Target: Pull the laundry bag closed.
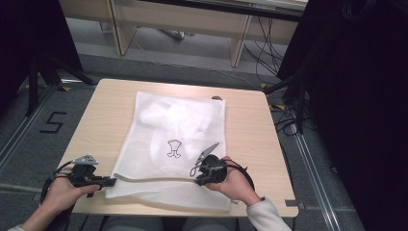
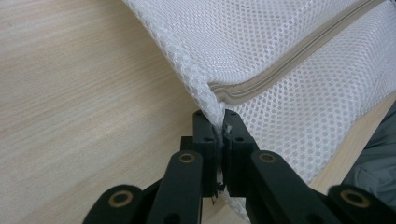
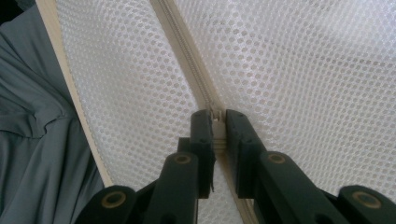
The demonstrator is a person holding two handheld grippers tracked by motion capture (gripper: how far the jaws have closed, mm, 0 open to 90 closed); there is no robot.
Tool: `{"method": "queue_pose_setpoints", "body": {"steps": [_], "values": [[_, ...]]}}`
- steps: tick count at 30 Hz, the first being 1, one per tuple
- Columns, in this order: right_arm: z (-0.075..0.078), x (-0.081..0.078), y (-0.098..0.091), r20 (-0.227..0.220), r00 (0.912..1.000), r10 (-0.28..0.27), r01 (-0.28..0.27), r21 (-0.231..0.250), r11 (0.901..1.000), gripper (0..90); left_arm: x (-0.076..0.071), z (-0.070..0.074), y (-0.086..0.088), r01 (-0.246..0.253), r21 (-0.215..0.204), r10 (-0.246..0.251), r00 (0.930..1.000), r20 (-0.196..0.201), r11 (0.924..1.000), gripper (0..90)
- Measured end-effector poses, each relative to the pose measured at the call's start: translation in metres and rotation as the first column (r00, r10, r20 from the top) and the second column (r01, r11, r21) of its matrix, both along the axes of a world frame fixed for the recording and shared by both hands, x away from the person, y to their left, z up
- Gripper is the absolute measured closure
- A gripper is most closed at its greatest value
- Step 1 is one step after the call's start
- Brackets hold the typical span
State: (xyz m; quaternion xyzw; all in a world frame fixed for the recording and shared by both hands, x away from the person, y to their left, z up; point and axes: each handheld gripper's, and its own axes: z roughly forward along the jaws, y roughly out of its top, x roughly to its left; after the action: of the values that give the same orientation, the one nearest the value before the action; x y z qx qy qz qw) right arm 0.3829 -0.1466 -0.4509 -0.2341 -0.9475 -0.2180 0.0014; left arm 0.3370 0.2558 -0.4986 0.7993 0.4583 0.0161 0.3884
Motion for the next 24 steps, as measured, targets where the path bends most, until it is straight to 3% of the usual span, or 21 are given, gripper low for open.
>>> {"method": "queue_pose_setpoints", "body": {"steps": [13, 15, 16, 17, 18, 20, 24], "values": [[0.0, -0.001, -0.007, 0.0, 1.0, -0.001, 0.001, 0.0, 1.0, 82.3, 0.0, 0.0, 0.001, 0.006, 0.006, -0.006, 1.0, -0.002, 1.0, 85.2], [0.0, -0.001, -0.009, 0.001, 0.9999, -0.01, 0.01, 0.005, 0.9999, 82.3, 0.001, 0.001, 0.003, 0.035, 0.034, -0.035, 0.9994, -0.004, 0.9988, 85.2], [0.001, -0.001, -0.009, -0.001, 1.0, -0.005, 0.005, 0.001, 1.0, 82.3, 0.0, 0.0, 0.0, 0.0, 0.002, 0.0, 1.0, -0.001, 1.0, 85.2], [0.001, -0.002, -0.01, 0.003, 0.9999, -0.011, 0.011, 0.0, 0.9999, 82.3, 0.0, 0.0, 0.0, -0.009, 0.004, 0.009, 0.9999, 0.007, 0.9999, 85.2], [0.001, -0.002, -0.011, 0.001, 0.9999, -0.012, 0.012, 0.004, 0.9999, 82.3, 0.001, 0.0, 0.002, 0.019, 0.029, -0.019, 0.9998, 0.002, 0.9994, 85.2], [0.0, -0.002, -0.011, 0.001, 0.9999, -0.011, 0.011, -0.001, 0.9999, 82.3, 0.0, -0.001, -0.001, -0.008, -0.007, 0.008, 0.9999, 0.01, 0.9999, 85.2], [0.0, -0.003, -0.013, -0.002, 0.9999, -0.012, 0.012, -0.003, 0.9999, 82.3, 0.0, -0.001, 0.0, -0.002, 0.001, 0.002, 1.0, 0.002, 1.0, 85.2]]}}
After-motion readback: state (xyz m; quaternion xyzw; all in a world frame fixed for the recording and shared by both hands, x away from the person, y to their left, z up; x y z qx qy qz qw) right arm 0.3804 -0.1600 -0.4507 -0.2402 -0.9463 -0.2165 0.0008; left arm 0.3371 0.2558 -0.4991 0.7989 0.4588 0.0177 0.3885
